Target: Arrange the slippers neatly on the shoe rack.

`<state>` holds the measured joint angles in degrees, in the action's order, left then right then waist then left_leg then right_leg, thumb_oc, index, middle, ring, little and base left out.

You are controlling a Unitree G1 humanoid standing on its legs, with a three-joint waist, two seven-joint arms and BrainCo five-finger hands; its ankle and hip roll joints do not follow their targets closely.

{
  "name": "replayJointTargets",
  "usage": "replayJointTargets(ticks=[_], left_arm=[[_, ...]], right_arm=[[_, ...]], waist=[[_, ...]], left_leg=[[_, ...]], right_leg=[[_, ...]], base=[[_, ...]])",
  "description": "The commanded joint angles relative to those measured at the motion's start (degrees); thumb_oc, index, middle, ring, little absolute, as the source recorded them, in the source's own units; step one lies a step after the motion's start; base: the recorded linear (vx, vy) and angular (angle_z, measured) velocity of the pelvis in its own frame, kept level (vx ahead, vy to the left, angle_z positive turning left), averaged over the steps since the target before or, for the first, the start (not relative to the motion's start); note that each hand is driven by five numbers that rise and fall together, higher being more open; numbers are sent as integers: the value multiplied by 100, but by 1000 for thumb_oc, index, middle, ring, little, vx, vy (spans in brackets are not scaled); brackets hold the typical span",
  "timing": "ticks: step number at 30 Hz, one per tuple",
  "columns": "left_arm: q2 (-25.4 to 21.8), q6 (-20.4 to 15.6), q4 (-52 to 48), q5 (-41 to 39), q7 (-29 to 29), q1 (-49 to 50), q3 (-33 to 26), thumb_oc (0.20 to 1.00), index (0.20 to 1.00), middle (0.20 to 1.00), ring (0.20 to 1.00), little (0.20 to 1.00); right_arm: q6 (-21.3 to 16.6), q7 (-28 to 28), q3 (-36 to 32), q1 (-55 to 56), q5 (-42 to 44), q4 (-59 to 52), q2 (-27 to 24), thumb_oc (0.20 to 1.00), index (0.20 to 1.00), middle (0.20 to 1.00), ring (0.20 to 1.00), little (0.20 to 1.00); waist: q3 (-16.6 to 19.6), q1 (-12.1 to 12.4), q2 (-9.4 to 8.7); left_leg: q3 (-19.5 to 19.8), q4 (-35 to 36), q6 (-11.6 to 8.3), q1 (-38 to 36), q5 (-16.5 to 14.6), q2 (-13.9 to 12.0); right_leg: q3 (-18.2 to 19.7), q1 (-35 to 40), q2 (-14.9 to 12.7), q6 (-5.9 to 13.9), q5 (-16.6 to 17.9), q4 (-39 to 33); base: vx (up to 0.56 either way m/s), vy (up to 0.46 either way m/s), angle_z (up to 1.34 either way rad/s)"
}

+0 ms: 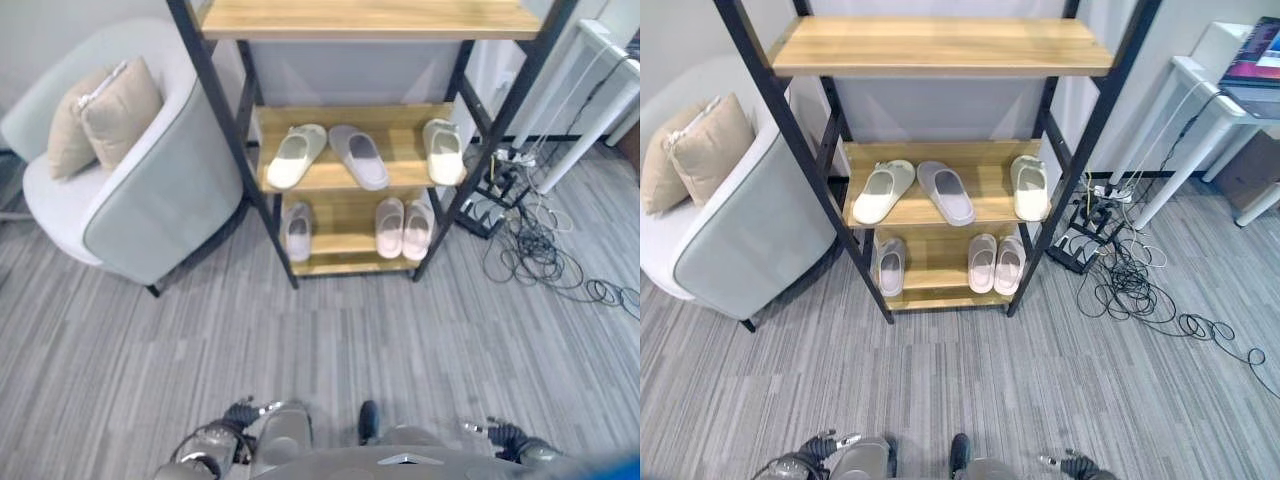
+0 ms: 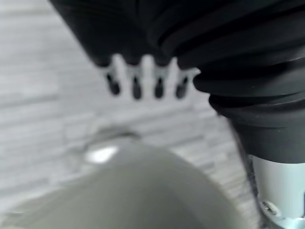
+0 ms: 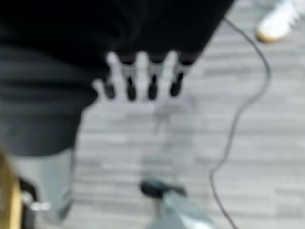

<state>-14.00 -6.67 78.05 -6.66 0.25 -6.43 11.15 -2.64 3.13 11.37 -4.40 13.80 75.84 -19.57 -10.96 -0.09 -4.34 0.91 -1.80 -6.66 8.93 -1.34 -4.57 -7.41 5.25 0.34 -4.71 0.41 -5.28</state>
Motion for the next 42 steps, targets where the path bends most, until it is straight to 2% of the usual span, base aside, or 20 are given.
replayJointTargets(ticks=[1, 5, 11, 13, 14, 16, 18, 19, 21, 23, 26, 28, 29, 35, 37, 42], left_arm=[[146, -42, -178, -190, 60, 153, 252, 1000, 1000, 1000, 1000, 1000], [152, -10, -69, 25, 107, 280, 200, 1000, 1000, 1000, 1000, 1000], [-33, 71, 63, 287, 91, 386, 85, 1000, 1000, 1000, 1000, 1000], [-87, 103, 84, 402, 101, 389, 103, 1000, 1000, 1000, 1000, 1000], [-128, 112, 60, 473, 129, 357, 132, 1000, 1000, 1000, 1000, 1000], [-159, 128, 52, 491, 116, 331, 154, 1000, 1000, 1000, 1000, 1000], [-189, 125, 57, 493, 125, 316, 143, 1000, 1000, 1000, 1000, 1000], [-192, 114, 57, 477, 116, 307, 132, 1000, 1000, 1000, 1000, 1000], [-195, 98, 69, 469, 90, 302, 105, 1000, 1000, 1000, 1000, 1000], [-218, 91, 87, 433, 71, 327, 131, 1000, 1000, 1000, 1000, 1000], [-179, 68, 96, 450, 103, 372, 101, 1000, 1000, 1000, 1000, 1000], [-84, 49, 56, 558, 95, 582, 75, 1000, 1000, 1000, 1000, 1000], [-83, 49, 55, 559, 95, 584, 75, 1000, 1000, 1000, 1000, 1000], [87, 21, -114, 481, 86, 864, -3, 1000, 1000, 1000, 1000, 1000], [111, 14, -134, 458, 82, 872, 10, 1000, 1000, 1000, 1000, 1000], [109, 2, -224, 473, 56, 885, 58, 1000, 1000, 1000, 1000, 1000]], right_arm=[[-124, -120, 14, 220, -29, -331, -232, 1000, 1000, 1000, 1000, 1000], [-163, -110, 61, 302, -256, -538, -243, 1000, 1000, 1000, 1000, 1000], [-127, -4, 91, 383, -383, -598, -181, 1000, 1000, 1000, 1000, 1000], [-103, 31, 88, 403, -452, -614, -142, 1000, 1000, 1000, 1000, 1000], [-78, 58, 94, 347, -424, -595, -116, 1000, 1000, 1000, 1000, 1000], [-74, 66, 104, 336, -423, -602, -81, 1000, 1000, 1000, 1000, 1000], [-76, 56, 124, 356, -442, -622, -25, 1000, 1000, 1000, 1000, 1000], [-74, 45, 136, 357, -458, -622, -10, 1000, 1000, 1000, 1000, 1000], [-53, 33, 111, 359, -473, -612, -24, 1000, 1000, 1000, 1000, 1000], [-50, 17, 81, 366, -485, -596, -1, 1000, 1000, 1000, 1000, 1000], [-64, 2, 99, 392, -526, -634, -24, 1000, 1000, 1000, 1000, 1000], [-182, -84, 204, 464, -803, -1234, -243, 1000, 1000, 1000, 1000, 1000], [-179, -84, 204, 468, -804, -1239, -245, 1000, 1000, 1000, 1000, 1000], [-382, -256, 10, 550, -958, -3081, -848, 1000, 1000, 1000, 1000, 1000], [-409, -261, -14, 536, -956, -3318, -899, 1000, 1000, 1000, 1000, 1000], [-535, -133, 35, 424, -1034, -4723, -1171, 1000, 1000, 1000, 1000, 1000]], waist=[[47, 194, 202], [256, 218, 177], [439, 234, 102], [412, 219, 133], [303, 150, 195], [257, 141, 218], [242, 135, 254], [254, 129, 267], [312, 124, 269], [308, 76, 213], [342, 75, 188], [438, 66, 196], [436, 63, 198], [468, 46, 259], [462, 41, 274], [368, 55, 312]], left_leg=[[80, -57, 274, 249, 727, -33], [202, 143, 298, -16, 664, 34], [-7, 183, 465, -410, 400, 187], [-72, 177, 595, -520, 279, 266], [-85, 132, 698, -589, 230, 323], [-77, 91, 725, -593, 196, 345], [-60, 60, 736, -674, 105, 355], [-52, 71, 713, -725, 60, 345], [-45, 91, 656, -779, -6, 320], [3, -60, 604, -777, -85, 345], [-9, -107, 563, -805, -123, 319], [9, -7, 425, -933, -77, 165], [11, -3, 424, -939, -75, 163], [118, 224, 257, -1097, 69, -94], [132, 254, 247, -1112, 81, -114], [189, 278, 237, -1092, 78, -152]], right_leg=[[24, -265, -198, 760, -695, 1002], [121, -114, -254, 850, -705, 985], [246, -123, -491, 1069, -610, 1047], [307, -337, -578, 1182, -576, 1591], [414, -663, -620, 1323, -327, 2272], [453, -763, -650, 1381, -246, 2460], [391, -846, -788, 1351, -222, 2437], [262, -780, -884, 1320, -264, 2176], [73, -793, -1053, 1274, -141, 1543], [167, -778, -1099, 1294, -54, 1084], [202, -681, -1063, 1325, 3, 913], [136, -452, -948, 1263, -18, 663], [133, -445, -947, 1262, -18, 660], [-31, -204, -718, 1156, -168, 471], [-41, -185, -700, 1146, -190, 466], [-51, -212, -665, 1126, -282, 544]], base=[[200, 96, 18], [232, 149, -14], [120, 159, -31], [4, 176, -15], [-20, 157, -18], [-16, 84, -16], [52, 3, -7], [95, -78, 3], [103, -126, 4], [81, -131, -1], [103, -167, 40], [139, -233, 46], [87, -166, 5], [74, -118, 3], [56, -41, -3], [42, -23, 5]])
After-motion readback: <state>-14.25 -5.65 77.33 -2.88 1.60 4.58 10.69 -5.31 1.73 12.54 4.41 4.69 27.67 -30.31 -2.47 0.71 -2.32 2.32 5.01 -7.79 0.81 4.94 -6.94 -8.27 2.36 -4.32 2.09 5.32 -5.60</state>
